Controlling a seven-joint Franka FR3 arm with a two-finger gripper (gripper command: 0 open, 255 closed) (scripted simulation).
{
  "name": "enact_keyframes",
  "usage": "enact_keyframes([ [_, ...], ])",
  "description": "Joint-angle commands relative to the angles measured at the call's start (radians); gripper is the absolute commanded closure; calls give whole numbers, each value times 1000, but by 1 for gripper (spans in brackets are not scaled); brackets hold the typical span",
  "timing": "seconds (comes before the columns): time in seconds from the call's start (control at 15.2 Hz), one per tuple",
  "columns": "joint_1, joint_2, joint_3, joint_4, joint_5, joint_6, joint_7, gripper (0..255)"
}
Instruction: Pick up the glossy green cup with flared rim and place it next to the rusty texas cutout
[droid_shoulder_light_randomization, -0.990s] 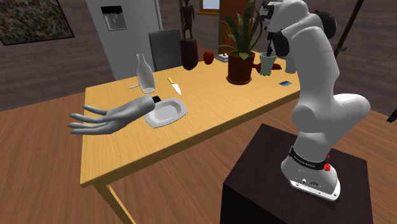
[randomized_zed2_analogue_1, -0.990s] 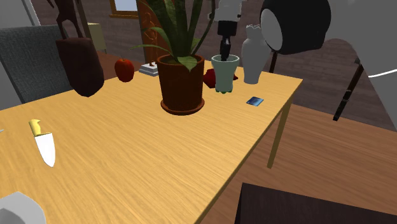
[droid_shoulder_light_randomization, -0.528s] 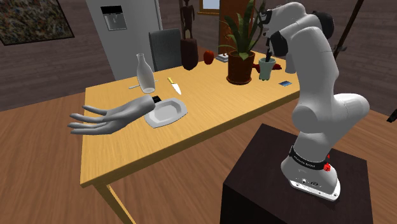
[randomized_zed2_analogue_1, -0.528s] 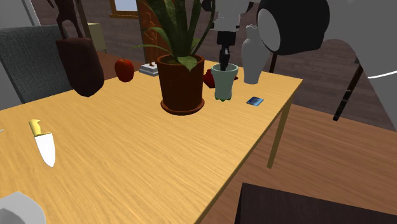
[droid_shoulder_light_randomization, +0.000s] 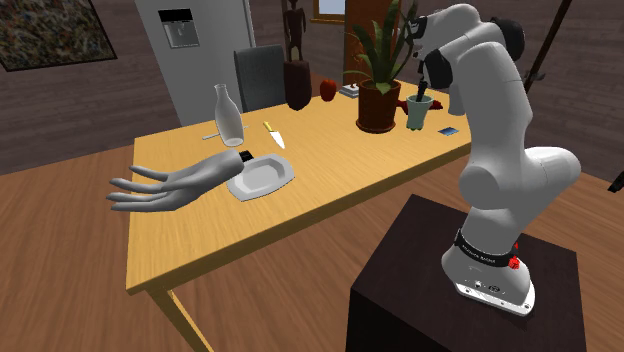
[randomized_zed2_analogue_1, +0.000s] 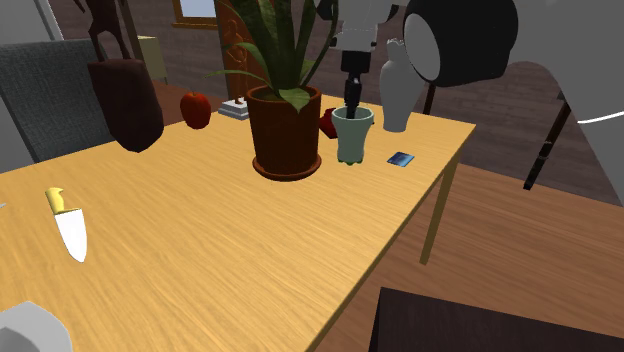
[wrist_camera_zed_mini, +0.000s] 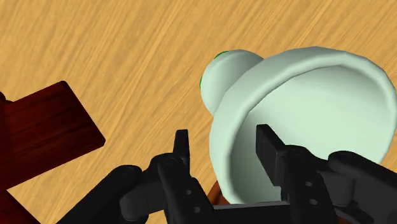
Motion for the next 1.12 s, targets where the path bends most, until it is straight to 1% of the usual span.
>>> enact_keyframes([
  [0.0, 0, 0, 0, 0, 0, 0, 0, 0],
  [0.26, 0, 0, 0, 0, 0, 0, 0, 0],
  [0.53, -85, 45, 14, 225, 13, -157, 34, 0],
  [1.06, -85, 45, 14, 224, 13, -156, 34, 0],
])
